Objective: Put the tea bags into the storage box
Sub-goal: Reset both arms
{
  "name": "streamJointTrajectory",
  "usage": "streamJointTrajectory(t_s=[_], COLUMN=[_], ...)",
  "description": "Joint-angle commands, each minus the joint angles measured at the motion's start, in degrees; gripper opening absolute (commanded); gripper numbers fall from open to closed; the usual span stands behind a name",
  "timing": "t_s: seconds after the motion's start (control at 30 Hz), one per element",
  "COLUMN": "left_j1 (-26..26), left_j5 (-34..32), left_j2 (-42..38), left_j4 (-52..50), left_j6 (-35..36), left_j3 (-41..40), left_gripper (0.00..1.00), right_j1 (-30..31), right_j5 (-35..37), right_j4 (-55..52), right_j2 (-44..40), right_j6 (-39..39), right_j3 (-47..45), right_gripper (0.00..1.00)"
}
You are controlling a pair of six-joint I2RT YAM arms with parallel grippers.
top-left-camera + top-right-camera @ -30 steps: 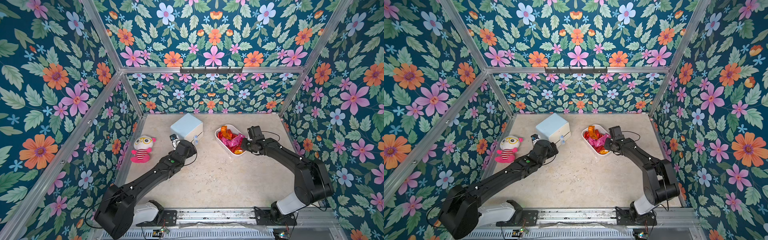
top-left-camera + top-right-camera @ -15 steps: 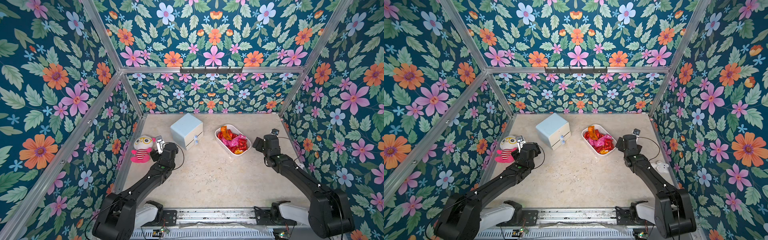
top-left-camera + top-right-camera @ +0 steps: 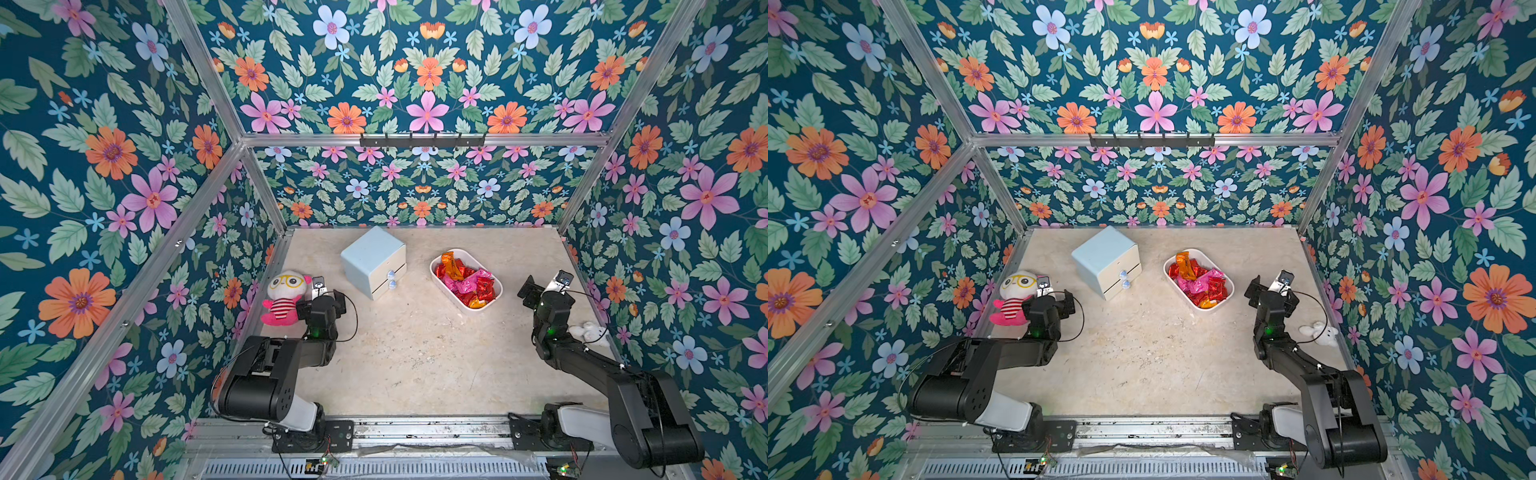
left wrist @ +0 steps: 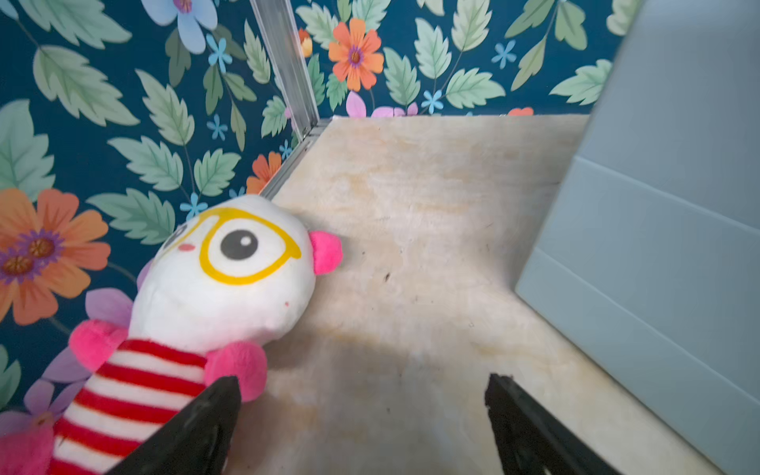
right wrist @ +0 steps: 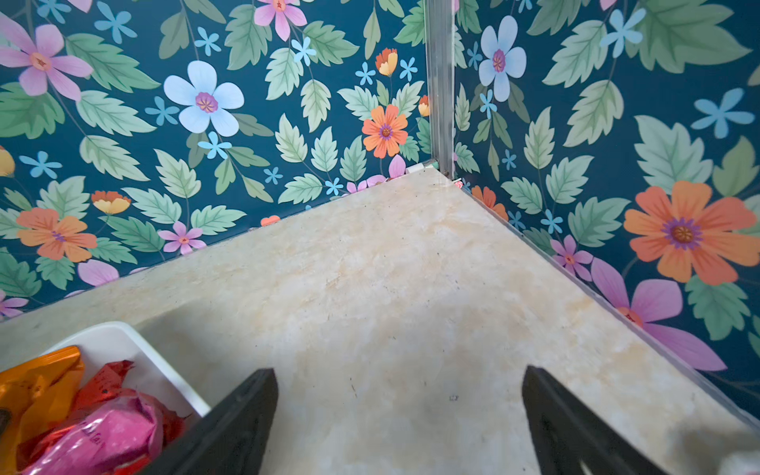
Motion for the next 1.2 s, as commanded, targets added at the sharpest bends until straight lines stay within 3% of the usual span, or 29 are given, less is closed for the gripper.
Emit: streamJointTrajectory(t_s=[0.0,0.07,0.13,0.17,0.23,0.27,0.33,0.43,0.53,0.97,1.17], left_j1=[2.84,5.11,5.46,5.65,6.07,6.07,6.03,6.07,6.07,6.07,6.07], left_j5=[4.25,9.09,9.04,9.56,10.34,10.45,10.36,10.42,10.48,10.41,10.39], left_j2=[1.87,3.00,5.48,3.63,5.34,4.30,4.83,4.57,4.37,4.59,4.52], left_j4=[10.10,13.34,20.81,14.01,18.95,16.11,16.75,15.76,15.43,15.97,15.90], left_j6=[0.74,-0.66,-0.27,-1.20,-0.67,-1.02,-1.01,-1.09,-1.12,-1.09,-1.04], left_j3=[-0.55,-2.79,-4.03,-2.75,-3.38,-3.02,-3.11,-2.94,-2.86,-2.94,-2.85], left_gripper=[0.99,0.99,0.99,0.99,0.99,0.99,0.99,0.99,0.99,0.99,0.99], right_j1=[0.01,0.01,0.01,0.01,0.01,-0.31,-1.72,-4.39,-4.93,-5.27,-7.55], right_j5=[-1.23,-0.98,0.11,-0.56,-1.93,-1.89,-4.83,-8.21,-10.44,-10.37,-15.64], right_j4=[0.12,16.83,26.82,29.95,35.45,37.93,30.34,43.60,35.30,37.25,34.76], right_j2=[-1.75,-1.22,1.67,3.71,7.95,9.99,7.73,12.69,11.13,11.97,11.92], right_j6=[-0.06,-4.53,-7.35,-8.24,-9.65,-10.03,-7.99,-6.77,-6.46,-6.29,-5.36], right_j3=[-2.85,-10.74,-13.93,-14.51,-15.00,-14.50,-13.15,-16.77,-14.37,-14.68,-13.40], right_gripper=[0.97,0.98,0.99,0.99,0.99,1.00,0.99,0.99,0.99,0.99,0.99])
